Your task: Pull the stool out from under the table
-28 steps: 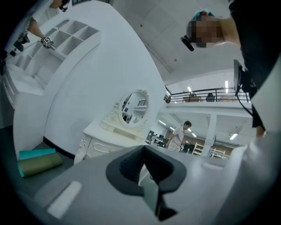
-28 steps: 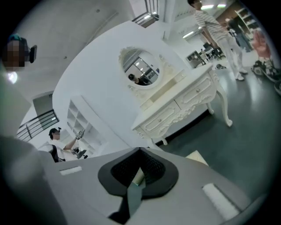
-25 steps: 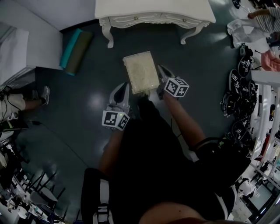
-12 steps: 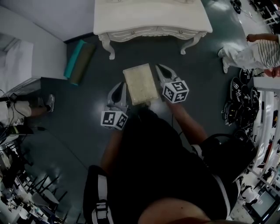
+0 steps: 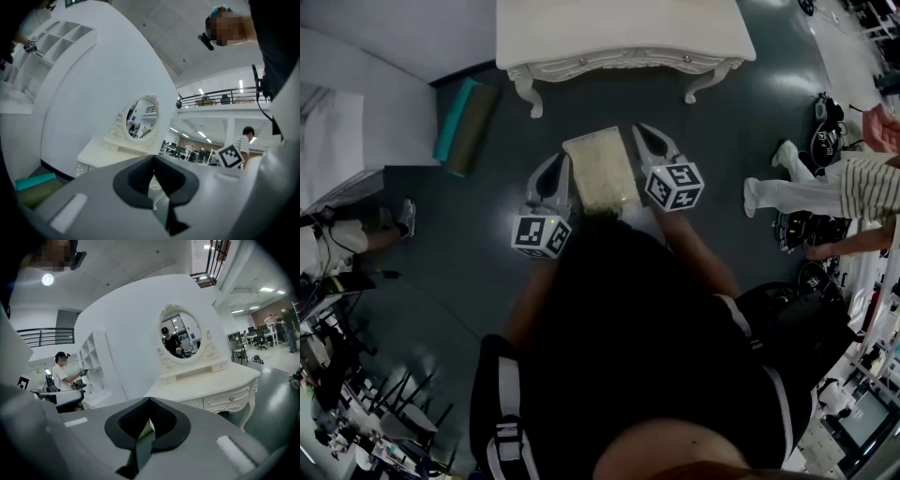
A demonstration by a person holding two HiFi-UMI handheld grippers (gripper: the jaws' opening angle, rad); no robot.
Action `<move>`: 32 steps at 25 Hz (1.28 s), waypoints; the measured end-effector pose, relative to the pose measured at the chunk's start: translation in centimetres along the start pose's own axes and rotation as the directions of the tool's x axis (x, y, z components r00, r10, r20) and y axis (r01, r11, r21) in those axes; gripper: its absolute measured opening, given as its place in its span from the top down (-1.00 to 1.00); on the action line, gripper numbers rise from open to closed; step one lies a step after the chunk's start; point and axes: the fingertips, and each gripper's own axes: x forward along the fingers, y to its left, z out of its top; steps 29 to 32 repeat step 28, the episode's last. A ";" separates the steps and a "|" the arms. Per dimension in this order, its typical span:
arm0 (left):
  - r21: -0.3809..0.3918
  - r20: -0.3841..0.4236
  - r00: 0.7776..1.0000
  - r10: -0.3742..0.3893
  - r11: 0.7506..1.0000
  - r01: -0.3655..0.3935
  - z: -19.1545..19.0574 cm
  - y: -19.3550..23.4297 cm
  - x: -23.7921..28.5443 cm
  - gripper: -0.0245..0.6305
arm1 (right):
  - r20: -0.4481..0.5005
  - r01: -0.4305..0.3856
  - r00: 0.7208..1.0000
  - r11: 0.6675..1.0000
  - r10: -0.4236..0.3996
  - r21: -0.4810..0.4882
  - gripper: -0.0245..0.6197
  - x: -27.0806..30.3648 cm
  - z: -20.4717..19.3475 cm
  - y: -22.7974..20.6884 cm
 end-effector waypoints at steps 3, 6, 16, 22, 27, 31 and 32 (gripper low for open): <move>-0.004 -0.006 1.000 -0.005 1.000 0.005 0.1 0.8 0.4 0.90 | 0.004 -0.011 1.000 1.000 0.011 0.013 0.93 0.6 0.0 1.0; -0.008 -0.006 1.000 -0.022 1.000 0.022 0.1 1.5 1.1 0.90 | 0.000 -0.015 1.000 1.000 0.015 0.020 0.93 1.2 -0.6 1.5; -0.015 -0.009 0.999 -0.037 0.999 0.037 0.3 3.7 1.8 0.90 | 0.008 0.021 1.000 1.000 -0.022 0.015 0.93 2.2 -0.6 2.1; -0.019 -0.006 0.999 -0.046 0.999 0.045 0.7 4.0 1.8 0.90 | 0.007 0.026 1.000 1.000 -0.026 0.003 0.93 2.4 -0.4 2.6; -0.010 -0.004 0.999 -0.050 0.999 0.050 1.0 4.1 1.5 0.90 | 0.016 0.035 0.999 0.999 -0.035 -0.006 0.93 2.3 0.0 3.0; -0.007 -0.004 0.999 -0.050 0.999 0.050 1.1 4.1 1.5 0.90 | 0.018 0.037 0.999 0.999 -0.036 -0.008 0.93 2.3 0.1 3.1; -0.007 -0.004 0.999 -0.050 0.999 0.050 1.1 4.1 1.5 0.90 | 0.018 0.037 0.999 0.999 -0.036 -0.008 0.93 2.3 0.1 3.1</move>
